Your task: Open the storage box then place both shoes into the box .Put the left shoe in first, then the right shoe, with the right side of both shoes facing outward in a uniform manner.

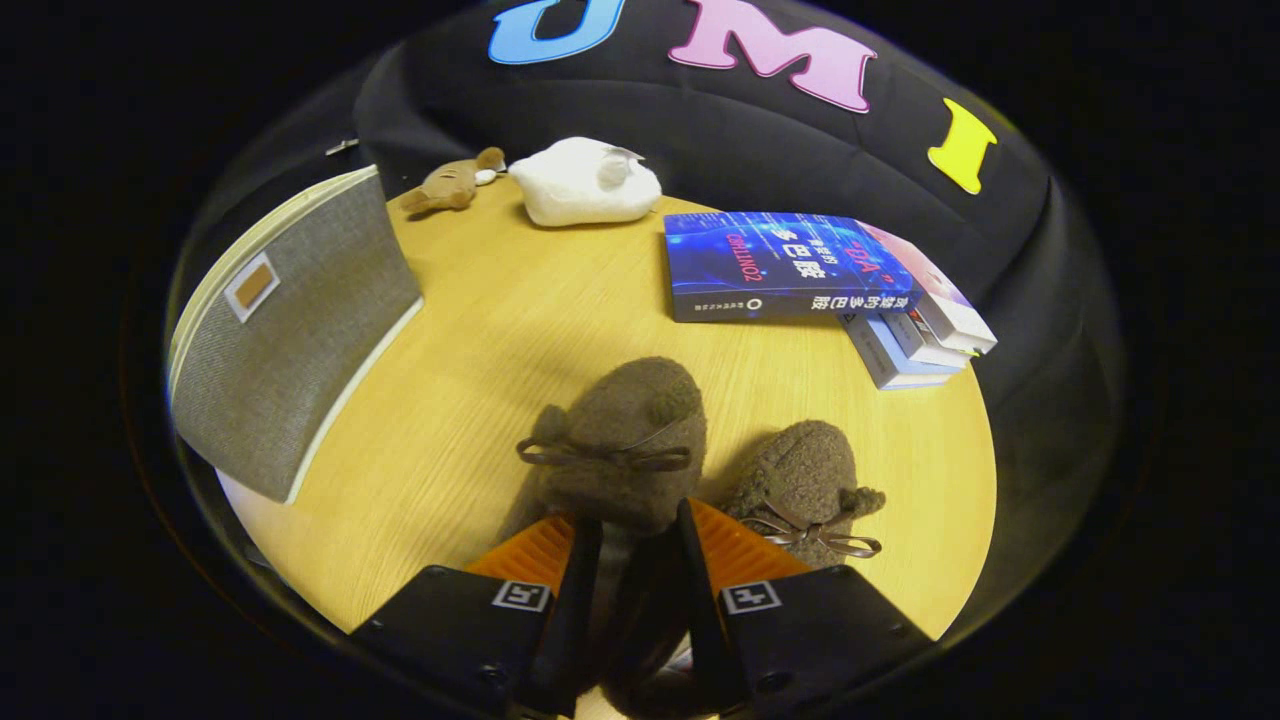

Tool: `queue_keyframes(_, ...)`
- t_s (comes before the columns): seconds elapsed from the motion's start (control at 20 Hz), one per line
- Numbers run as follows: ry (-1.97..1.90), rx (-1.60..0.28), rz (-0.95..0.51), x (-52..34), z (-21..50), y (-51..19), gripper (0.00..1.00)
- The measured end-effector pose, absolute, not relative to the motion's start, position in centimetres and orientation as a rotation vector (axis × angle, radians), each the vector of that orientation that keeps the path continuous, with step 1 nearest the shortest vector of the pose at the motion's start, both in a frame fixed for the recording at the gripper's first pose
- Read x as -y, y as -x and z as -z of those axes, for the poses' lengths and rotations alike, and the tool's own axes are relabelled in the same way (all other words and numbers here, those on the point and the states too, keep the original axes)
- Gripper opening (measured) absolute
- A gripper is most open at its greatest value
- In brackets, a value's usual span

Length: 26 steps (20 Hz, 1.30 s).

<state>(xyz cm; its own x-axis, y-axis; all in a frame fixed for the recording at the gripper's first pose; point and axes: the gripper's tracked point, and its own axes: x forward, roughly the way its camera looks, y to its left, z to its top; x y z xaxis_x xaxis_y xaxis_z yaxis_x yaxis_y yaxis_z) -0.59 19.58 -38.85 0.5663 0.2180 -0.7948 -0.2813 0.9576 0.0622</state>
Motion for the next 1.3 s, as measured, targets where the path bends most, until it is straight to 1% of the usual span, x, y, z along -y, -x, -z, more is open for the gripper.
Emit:
queue_keyframes(0.15,0.023,-0.96,-0.228,-18.9,39.8,-0.2,0.22)
queue_keyframes(0.25,-0.051,-0.982,-0.177,-18.9,39.9,-0.3,0.1)
queue_keyframes(0.35,-0.116,-0.987,-0.143,-19.1,39.5,-0.2,0.06)
queue_keyframes(0.65,-0.177,-0.941,-0.143,-20.2,35.5,1.3,0.06)
queue_keyframes(0.9,-0.221,-0.875,-0.147,-22.0,28.6,1.8,0.05)
queue_keyframes(1.1,-0.315,-0.832,-0.174,-26.0,21.8,1.1,0.06)
queue_keyframes(1.3,-0.371,-0.788,-0.25,-31.7,15.9,-0.2,0.05)
